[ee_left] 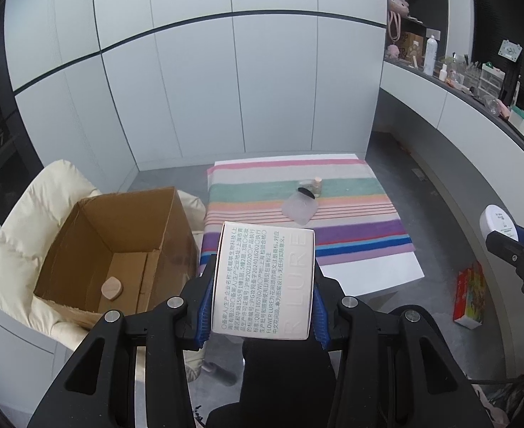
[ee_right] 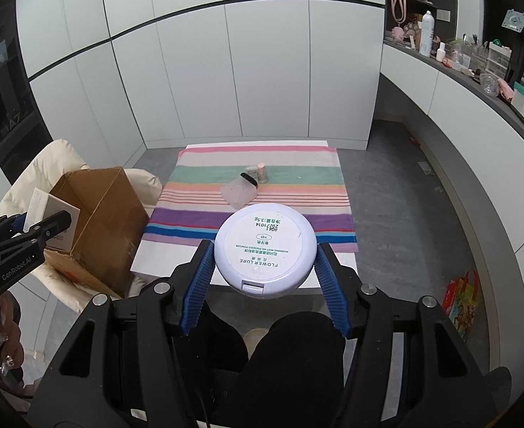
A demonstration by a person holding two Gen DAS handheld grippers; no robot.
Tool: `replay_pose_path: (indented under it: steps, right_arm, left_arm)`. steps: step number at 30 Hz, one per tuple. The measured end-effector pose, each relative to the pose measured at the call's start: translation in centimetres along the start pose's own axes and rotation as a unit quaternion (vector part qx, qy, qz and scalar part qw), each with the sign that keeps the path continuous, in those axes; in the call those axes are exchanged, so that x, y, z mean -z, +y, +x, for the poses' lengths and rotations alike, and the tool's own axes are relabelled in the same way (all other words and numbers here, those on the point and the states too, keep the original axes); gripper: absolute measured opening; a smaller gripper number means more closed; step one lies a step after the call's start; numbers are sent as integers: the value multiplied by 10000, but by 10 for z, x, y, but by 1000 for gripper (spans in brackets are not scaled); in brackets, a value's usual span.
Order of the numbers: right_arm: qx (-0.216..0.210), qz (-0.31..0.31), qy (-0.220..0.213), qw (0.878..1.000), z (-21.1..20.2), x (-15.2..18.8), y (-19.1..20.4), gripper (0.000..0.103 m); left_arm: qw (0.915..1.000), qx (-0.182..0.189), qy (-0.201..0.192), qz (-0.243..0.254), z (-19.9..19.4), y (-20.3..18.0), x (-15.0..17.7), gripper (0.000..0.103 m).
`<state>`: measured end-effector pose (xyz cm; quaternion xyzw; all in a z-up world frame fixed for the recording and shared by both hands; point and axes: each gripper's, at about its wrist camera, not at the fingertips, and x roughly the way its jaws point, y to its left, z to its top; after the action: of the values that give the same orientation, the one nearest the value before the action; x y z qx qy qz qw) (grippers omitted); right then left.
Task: Organize objects
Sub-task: 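Lift and carry the cream box and white compact toward the cardboard box with both grippers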
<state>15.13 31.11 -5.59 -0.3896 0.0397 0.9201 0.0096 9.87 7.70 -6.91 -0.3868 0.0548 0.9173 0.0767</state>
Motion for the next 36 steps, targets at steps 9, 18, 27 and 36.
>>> replay_pose_path:
  steps: [9,18,27,36]
  right_arm:
    - [-233,-263,75,9994,11,-2,24,60]
    - [-721,-696,197,9948,28,-3,69,60]
    - [-1354,-1335,328,9812,44,-3,140,60]
    - [-1594,-1725,399,9712,54,-1,187,60]
  left_arm:
    - [9996,-150,78,-216,1,23,9,45]
    - [9972,-471,162,-560,-3,60,24,45]
    - [9913,-820,322,-975,-8,102,44,45]
    - [9866,-1032,385,-1205,-9,137,49,45]
